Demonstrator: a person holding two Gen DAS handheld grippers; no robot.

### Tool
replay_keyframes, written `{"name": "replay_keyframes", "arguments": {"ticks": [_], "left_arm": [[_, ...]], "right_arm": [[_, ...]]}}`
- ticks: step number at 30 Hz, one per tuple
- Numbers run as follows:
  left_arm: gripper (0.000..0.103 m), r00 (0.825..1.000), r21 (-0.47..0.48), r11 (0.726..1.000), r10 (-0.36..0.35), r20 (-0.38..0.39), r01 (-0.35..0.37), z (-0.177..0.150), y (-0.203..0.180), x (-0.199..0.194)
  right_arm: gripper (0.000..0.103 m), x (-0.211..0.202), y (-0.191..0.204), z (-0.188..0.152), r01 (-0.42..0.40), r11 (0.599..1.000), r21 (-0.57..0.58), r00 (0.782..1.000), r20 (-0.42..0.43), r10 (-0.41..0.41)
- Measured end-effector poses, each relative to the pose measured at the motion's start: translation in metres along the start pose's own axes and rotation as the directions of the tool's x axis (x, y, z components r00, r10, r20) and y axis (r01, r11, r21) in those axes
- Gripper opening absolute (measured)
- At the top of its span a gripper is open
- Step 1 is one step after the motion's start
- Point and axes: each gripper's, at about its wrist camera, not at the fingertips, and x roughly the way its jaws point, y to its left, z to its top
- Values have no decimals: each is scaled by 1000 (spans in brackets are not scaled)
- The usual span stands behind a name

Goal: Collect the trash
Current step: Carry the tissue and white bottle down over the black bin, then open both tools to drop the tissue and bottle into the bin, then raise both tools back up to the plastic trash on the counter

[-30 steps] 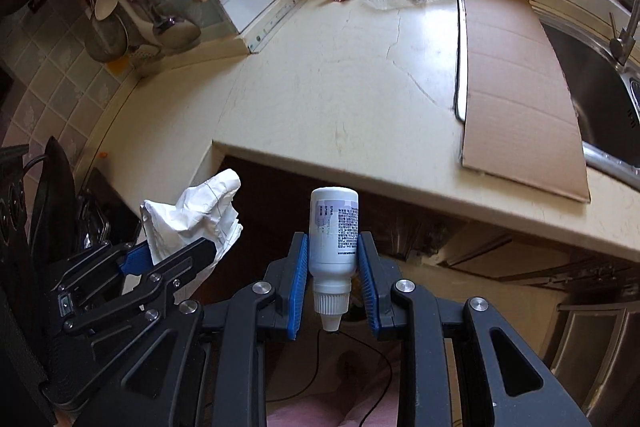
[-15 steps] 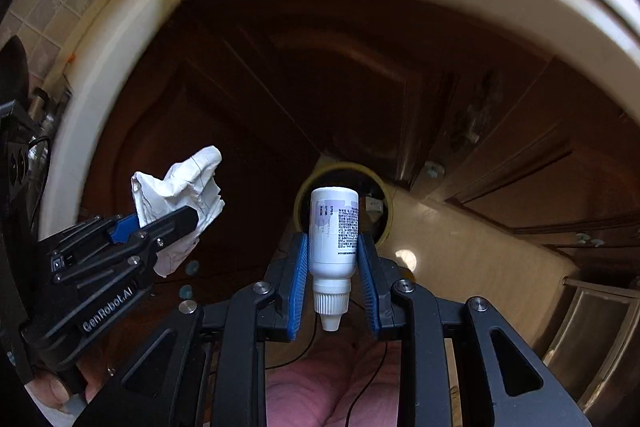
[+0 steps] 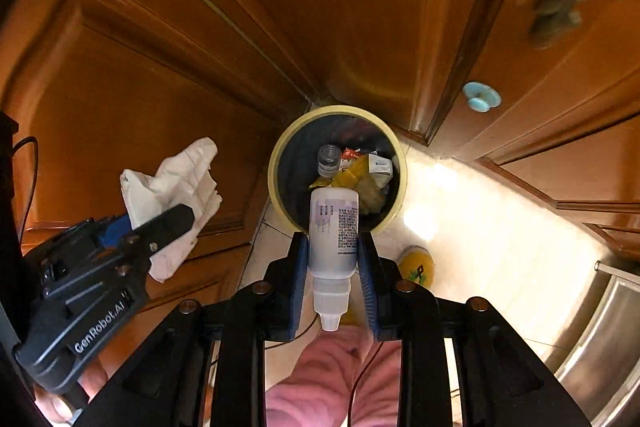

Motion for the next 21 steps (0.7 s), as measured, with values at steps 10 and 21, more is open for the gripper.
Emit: {"name": "replay_keyframes", "arguments": {"ticks": [10, 21], "left_arm": [[26, 999, 46, 999, 2, -35, 0, 7, 4, 30], [55, 997, -4, 1000, 29, -66, -30, 20, 20, 36]], "right_arm": [[25, 35, 5, 33, -2, 999, -32, 1000, -17, 1], [60, 37, 6, 48, 28, 999, -35, 999, 17, -28]]}}
